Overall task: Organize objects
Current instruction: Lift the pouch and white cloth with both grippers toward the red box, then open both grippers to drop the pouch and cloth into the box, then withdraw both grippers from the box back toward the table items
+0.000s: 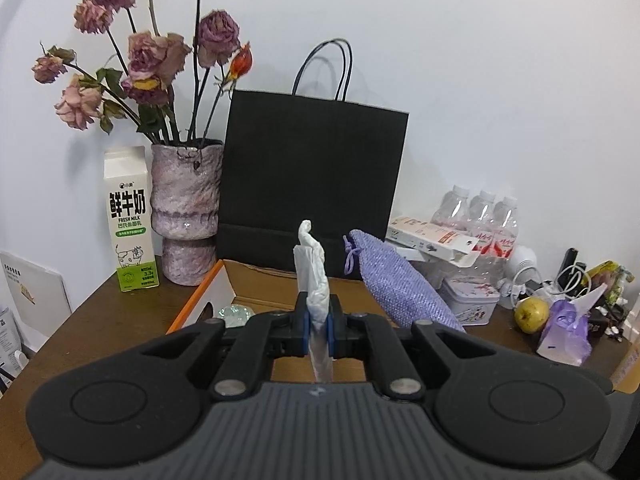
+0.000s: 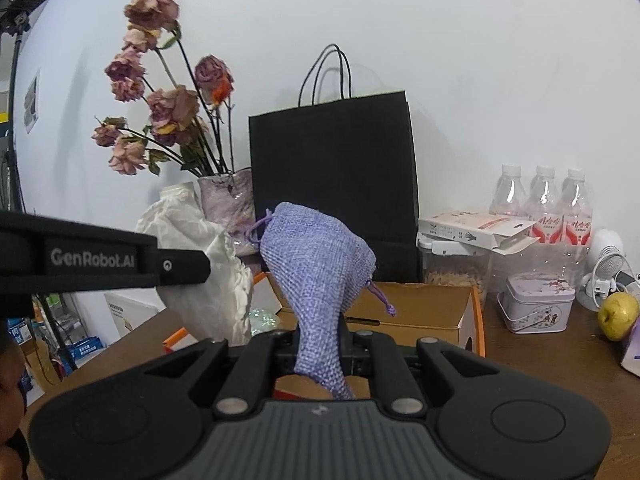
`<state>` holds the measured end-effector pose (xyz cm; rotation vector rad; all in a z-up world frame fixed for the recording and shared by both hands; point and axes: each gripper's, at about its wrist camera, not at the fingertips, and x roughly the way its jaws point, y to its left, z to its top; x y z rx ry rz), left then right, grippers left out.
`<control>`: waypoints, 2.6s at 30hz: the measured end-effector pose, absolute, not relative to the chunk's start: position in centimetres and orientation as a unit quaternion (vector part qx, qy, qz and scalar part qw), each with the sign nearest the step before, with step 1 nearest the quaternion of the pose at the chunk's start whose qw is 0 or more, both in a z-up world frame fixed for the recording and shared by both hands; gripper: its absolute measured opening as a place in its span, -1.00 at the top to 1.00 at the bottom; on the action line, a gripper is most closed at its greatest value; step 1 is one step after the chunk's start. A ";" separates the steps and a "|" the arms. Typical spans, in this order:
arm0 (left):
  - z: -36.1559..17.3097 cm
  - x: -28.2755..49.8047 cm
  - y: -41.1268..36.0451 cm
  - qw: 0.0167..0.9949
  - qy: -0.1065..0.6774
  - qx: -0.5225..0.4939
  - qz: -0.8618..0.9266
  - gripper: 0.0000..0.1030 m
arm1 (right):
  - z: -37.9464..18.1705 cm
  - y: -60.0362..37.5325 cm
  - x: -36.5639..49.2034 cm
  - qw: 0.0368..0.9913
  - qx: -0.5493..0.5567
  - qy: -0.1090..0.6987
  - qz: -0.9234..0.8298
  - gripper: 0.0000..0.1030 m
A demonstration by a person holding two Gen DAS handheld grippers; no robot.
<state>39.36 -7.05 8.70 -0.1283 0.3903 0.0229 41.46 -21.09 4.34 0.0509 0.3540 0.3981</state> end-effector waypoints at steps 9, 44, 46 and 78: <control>7.8 44.1 -7.1 0.972 0.228 -0.060 0.018 0.83 | 3.3 -21.2 45.3 0.960 0.035 0.198 0.195 0.83; 2.8 51.3 -7.0 0.964 0.257 -0.031 0.058 -0.66 | -1.7 -20.9 51.1 0.950 0.013 0.259 0.176 -0.76; 2.8 51.1 -6.8 0.965 0.253 -0.031 0.064 -0.99 | -1.5 -20.9 51.0 0.952 0.012 0.252 0.173 -0.82; 4.2 46.6 -5.0 0.969 0.229 -0.049 0.074 -1.00 | 0.5 -20.6 48.2 0.954 -0.010 0.244 0.172 -1.00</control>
